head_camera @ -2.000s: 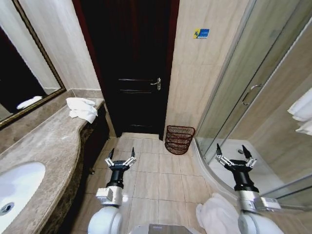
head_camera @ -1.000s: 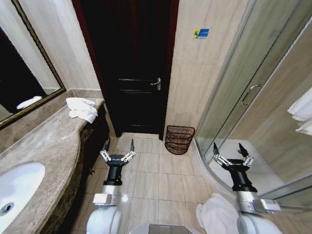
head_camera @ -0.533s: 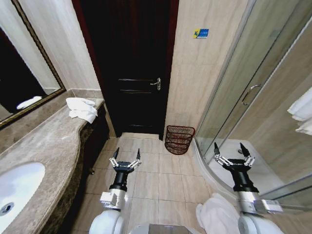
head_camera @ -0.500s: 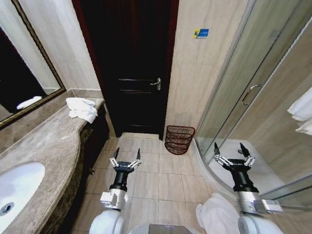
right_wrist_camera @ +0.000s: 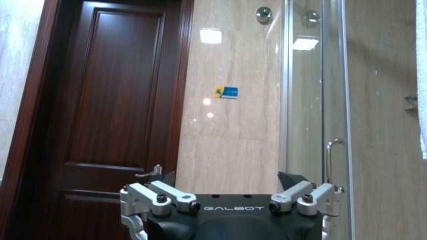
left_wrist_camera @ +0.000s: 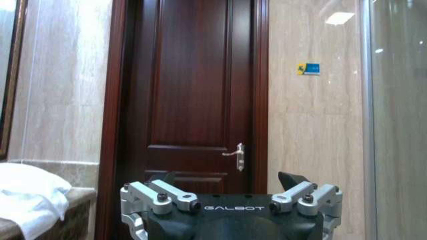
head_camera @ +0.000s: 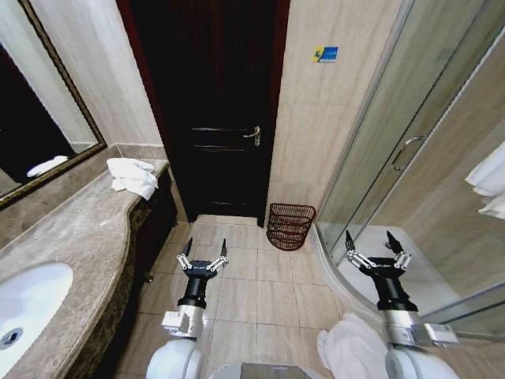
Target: Discard the used towel into the hamper.
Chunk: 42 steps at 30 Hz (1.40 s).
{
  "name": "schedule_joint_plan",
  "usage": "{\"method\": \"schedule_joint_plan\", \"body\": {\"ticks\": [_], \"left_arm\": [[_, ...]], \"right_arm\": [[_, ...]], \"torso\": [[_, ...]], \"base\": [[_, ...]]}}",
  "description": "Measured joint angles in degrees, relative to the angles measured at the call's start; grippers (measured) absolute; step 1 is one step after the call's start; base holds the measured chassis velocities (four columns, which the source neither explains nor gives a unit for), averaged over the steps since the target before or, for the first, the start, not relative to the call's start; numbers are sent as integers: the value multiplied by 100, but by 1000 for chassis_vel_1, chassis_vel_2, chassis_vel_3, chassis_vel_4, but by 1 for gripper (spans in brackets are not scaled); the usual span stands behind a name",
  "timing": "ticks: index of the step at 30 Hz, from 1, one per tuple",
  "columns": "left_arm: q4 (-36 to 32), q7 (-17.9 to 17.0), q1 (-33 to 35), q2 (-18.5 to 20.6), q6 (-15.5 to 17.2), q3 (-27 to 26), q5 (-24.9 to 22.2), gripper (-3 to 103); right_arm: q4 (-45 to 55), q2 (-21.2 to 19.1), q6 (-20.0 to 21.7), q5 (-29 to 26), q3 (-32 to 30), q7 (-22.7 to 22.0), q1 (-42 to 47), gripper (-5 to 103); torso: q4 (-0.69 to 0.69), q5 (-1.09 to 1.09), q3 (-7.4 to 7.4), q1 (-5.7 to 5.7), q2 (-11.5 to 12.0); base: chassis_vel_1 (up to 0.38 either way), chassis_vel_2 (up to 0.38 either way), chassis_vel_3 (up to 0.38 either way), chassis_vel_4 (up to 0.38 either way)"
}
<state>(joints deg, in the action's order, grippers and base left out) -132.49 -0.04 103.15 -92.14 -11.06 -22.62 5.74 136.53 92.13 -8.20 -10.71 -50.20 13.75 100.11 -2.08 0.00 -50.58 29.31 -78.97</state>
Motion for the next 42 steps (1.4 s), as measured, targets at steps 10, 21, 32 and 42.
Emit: {"method": "schedule_joint_plan", "body": {"ticks": [10, 21, 32, 42], "left_arm": [[19, -141, -18, 0, -54, 26, -12, 100], [26, -142, -41, 0, -139, 25, 15, 100], [81, -97, -57, 0, -209, -4, 41, 96], [102, -97, -74, 0, -261, 14, 34, 94]], "right_arm": [[23, 0, -40, -28, -27, 12, 33, 100], [17, 0, -98, -28, -22, 18, 43, 100], [-9, 0, -109, -31, -16, 28, 29, 100], [-23, 0, -126, -26, -8, 56, 22, 100]], "torso": [[0, 0, 0, 0, 0], [0, 1, -1, 1, 1], [0, -2, 0, -1, 0], [0, -1, 0, 1, 1]], "base": [[-33, 44, 40, -41], [-104, 91, 89, -90], [-107, 113, 109, -116], [-148, 147, 159, -151]]}}
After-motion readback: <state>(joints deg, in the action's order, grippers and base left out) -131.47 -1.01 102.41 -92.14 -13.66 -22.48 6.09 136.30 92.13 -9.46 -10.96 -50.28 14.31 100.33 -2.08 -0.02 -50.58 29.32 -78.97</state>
